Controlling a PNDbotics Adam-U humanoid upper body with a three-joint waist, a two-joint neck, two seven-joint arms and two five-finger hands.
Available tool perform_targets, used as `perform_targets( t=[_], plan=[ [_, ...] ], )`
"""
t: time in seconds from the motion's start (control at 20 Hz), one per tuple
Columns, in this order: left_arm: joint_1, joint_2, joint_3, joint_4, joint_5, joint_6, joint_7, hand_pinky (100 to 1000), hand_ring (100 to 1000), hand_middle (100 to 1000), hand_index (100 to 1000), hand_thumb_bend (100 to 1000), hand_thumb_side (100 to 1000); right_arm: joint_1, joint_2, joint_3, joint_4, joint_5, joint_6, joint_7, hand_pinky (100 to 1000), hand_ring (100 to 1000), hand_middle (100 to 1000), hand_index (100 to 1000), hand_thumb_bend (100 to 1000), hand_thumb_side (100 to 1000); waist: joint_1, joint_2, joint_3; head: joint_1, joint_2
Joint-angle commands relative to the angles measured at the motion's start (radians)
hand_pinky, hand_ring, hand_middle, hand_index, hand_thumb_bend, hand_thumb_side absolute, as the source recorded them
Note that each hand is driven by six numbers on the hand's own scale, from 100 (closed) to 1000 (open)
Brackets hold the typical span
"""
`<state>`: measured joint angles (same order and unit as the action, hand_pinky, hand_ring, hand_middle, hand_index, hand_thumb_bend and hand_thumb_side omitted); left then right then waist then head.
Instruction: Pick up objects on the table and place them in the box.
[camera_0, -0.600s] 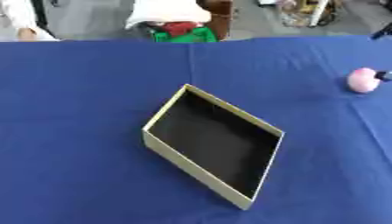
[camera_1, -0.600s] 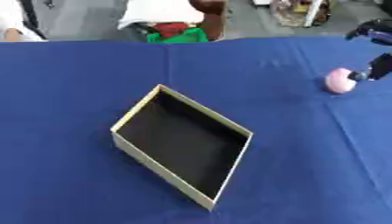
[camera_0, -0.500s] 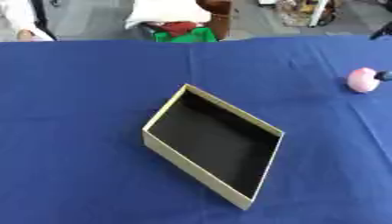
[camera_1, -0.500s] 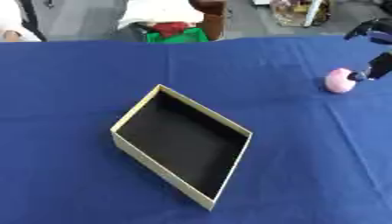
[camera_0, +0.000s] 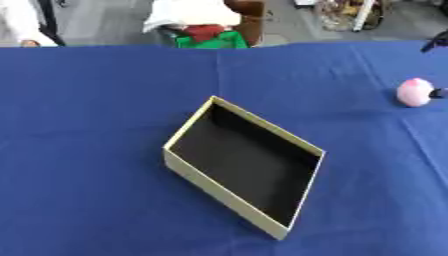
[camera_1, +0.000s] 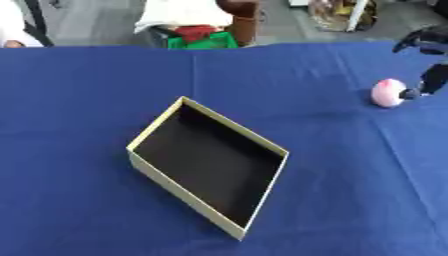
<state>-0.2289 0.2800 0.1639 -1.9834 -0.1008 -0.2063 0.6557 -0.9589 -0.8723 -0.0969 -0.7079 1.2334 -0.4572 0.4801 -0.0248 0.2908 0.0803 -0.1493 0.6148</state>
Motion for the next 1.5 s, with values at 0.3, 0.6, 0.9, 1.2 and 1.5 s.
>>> perform_targets(
  t=[0.3,0.6,0.9,1.2,1.5],
  plan=[
    [-0.005,0.021,-0.001,-0.017,0.003,-0.002,-0.004,737,633,698,692,555,935,-0.039,-0.014,0.002,0.046,0.035,-0.002,-0.034,998,923,896,928,520,293,0.005,-0.014,0.002,-0.008,-0.007],
    [-0.006,0.018,-0.002,-0.017,0.004,-0.001,-0.006,737,633,698,692,552,936,-0.061,0.006,0.005,0.073,0.053,0.004,-0.055,991,918,892,924,512,295,0.007,-0.009,0.005,-0.015,-0.011],
    [-0.007,0.016,-0.002,-0.017,0.005,-0.002,-0.006,738,633,699,691,551,937,-0.08,0.018,-0.009,0.127,0.101,0.034,-0.087,988,917,891,921,510,293,0.008,-0.001,0.012,-0.02,-0.017],
    [-0.007,0.014,-0.002,-0.017,0.005,-0.001,-0.006,738,632,700,690,547,939,-0.102,0.023,-0.018,0.189,0.168,0.065,-0.119,994,918,892,917,527,276,0.011,0.009,0.015,-0.024,-0.018],
    [-0.007,0.013,-0.002,-0.017,0.006,0.0,-0.007,739,632,701,689,545,940,-0.117,0.03,-0.031,0.218,0.203,0.094,-0.144,990,918,891,918,509,277,0.013,0.015,0.016,-0.027,-0.02]
  ],
)
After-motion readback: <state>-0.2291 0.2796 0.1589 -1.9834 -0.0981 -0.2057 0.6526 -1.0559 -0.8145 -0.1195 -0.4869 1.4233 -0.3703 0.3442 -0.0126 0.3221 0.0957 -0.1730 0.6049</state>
